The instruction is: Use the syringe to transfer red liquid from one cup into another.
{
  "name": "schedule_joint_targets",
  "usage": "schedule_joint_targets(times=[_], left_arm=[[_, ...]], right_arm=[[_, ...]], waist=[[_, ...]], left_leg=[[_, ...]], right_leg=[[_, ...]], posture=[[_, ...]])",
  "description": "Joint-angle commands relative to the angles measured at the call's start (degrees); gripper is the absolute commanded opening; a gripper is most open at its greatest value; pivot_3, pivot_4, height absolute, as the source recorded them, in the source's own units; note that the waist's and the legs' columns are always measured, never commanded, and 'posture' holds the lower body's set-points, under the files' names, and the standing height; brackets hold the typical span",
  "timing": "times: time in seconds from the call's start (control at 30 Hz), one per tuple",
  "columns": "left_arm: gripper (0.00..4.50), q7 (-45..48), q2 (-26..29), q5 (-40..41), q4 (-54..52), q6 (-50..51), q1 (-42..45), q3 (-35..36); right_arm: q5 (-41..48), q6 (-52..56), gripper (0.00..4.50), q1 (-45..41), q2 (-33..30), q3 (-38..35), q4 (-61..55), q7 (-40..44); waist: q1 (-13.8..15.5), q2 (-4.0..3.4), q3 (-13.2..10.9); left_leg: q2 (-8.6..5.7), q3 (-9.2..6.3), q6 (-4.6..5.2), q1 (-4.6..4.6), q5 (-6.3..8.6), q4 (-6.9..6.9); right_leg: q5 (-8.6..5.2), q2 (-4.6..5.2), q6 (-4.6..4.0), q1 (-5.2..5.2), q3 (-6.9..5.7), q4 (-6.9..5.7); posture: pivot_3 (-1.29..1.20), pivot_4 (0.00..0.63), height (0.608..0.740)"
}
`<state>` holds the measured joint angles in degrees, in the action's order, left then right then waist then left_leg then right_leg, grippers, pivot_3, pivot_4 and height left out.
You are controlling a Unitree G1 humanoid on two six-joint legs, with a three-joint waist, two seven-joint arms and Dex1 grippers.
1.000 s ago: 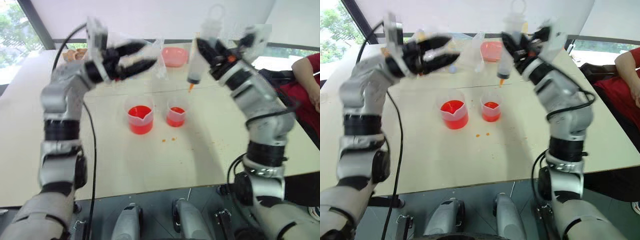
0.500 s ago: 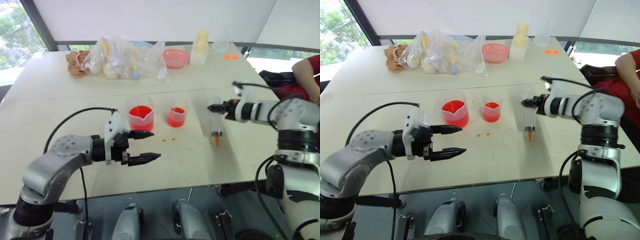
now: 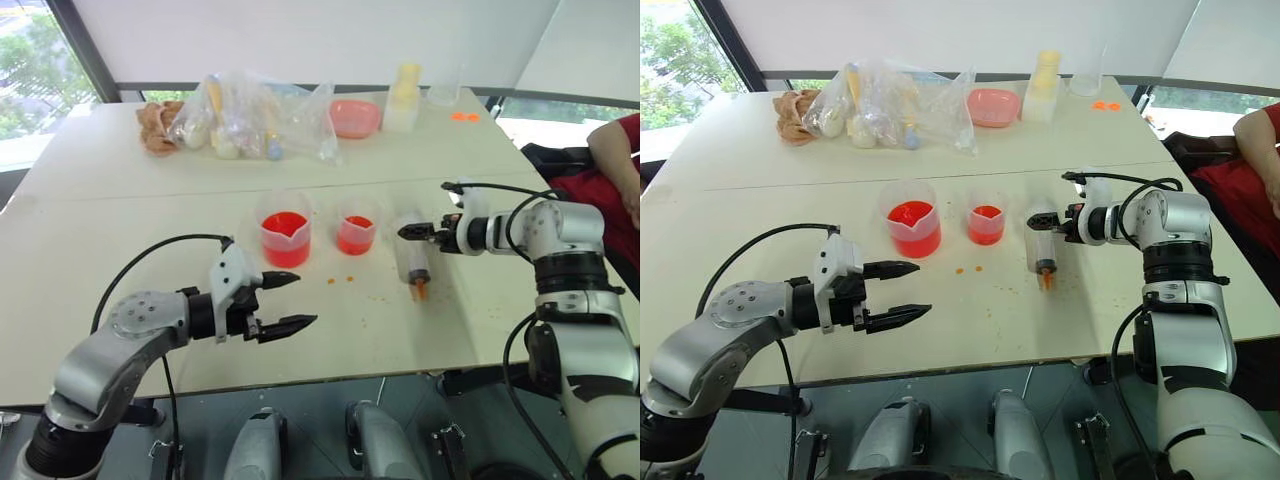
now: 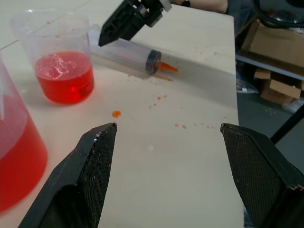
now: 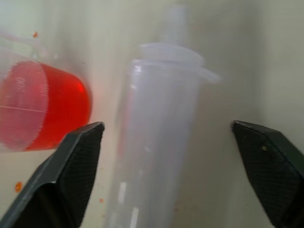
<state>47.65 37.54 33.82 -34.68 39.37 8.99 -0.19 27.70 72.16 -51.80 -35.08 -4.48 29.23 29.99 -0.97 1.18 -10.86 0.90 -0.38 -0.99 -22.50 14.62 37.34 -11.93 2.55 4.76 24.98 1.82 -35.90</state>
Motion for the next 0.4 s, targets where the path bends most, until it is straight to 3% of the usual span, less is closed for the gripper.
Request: schedule_joint_targets(times=[0.03, 0.23, 0.4], left_arm=[[3.68, -2.85, -1.15, 3.83, 0.92, 1.02, 2.06, 5.06], [3.68, -6.21, 2.75, 13.63, 5.38, 7.44, 4.15, 20.47], [3.68, -9.23, 5.02, 16.49, 4.22, 9.38, -2.10, 29.10]], right_arm=[[2.14, 1.59, 4.42, 0.51, -3.52, -1.58, -8.52, 3.72], [13.08, 5.75, 4.42, 8.26, -13.01, -9.26, -29.62, 14.35], [13.63, -7.71, 4.42, 23.93, -15.31, -17.63, -41.48, 19.55]], waist=[[-0.03, 0.00, 0.00], [-0.18, 0.00, -0.03], [-0.12, 0.03, -0.01]], left_leg=[[0.00, 0.00, 0.00, 0.00, 0.00, 0.00], [0.00, -0.05, 0.01, 0.00, 0.01, -0.05], [0.02, -0.03, 0.18, 0.06, 0.12, -0.08]], right_leg=[[0.00, 0.01, 0.01, 0.00, 0.00, 0.01], [-0.04, 0.00, 0.11, 0.01, -0.04, 0.03], [-0.10, 0.02, 0.23, -0.09, -0.05, 0.15]], posture=[[0.00, 0.150, 0.740], [0.00, 0.150, 0.740], [0.00, 0.150, 0.740]])
